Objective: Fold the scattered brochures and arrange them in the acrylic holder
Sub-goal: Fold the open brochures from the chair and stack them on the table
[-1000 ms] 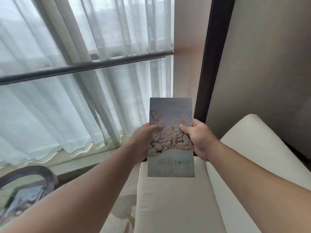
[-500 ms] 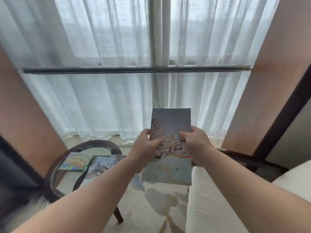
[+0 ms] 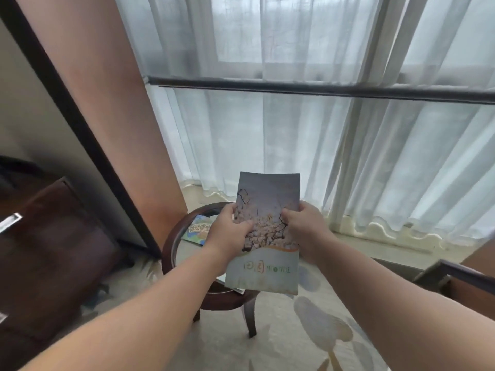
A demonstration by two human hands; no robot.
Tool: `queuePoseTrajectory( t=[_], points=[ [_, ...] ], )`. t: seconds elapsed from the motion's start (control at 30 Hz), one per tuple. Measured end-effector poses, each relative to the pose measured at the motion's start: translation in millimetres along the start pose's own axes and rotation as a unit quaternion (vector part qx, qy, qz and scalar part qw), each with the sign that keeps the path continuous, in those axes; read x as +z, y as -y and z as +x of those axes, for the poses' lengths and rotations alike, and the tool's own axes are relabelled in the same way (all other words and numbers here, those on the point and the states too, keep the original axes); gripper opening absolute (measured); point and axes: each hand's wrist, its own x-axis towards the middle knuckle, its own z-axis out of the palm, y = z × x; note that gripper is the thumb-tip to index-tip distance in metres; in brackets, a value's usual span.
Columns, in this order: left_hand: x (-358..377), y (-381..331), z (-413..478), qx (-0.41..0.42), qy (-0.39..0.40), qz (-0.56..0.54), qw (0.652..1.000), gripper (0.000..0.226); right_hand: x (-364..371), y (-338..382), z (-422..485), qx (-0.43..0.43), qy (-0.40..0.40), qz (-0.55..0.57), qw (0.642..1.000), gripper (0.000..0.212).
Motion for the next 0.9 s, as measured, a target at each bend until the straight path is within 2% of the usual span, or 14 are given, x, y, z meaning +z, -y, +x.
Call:
queuePoseTrajectory(
  t=[0.1,0.23,0.33,0.43,0.53,0.7,0.9],
  points=[
    [-9,13,46,-0.016,-0.004,-0.003,1.000,0.032,21,-12,47,0.014,0.000,-0.015,1.000,0.009],
    [-18,34,103,-0.055,0.000,0.020,0.998,0.041,45,-32,104,0.062,0.001,-0.030,0.998,0.012],
    [-22,52,139,-0.075,0.012,0.012,0.997,0.034,59,-43,134,0.094,-0.005,-0.031,0.995,0.014],
    [-28,73,172,-0.085,0.018,0.037,0.996,0.037,72,-55,160,0.107,-0.026,-0.056,0.992,0.007],
    [-33,100,205,-0.087,0.036,0.062,0.994,0.039,84,-70,181,0.104,-0.059,-0.107,0.987,0.023],
    [-34,159,244,-0.074,0.111,0.204,0.970,0.056,106,-115,198,0.131,-0.098,-0.221,0.961,0.033],
    [-33,229,273,-0.076,0.171,0.318,0.929,0.061,125,-189,219,0.208,-0.090,-0.290,0.930,0.040]
  ],
)
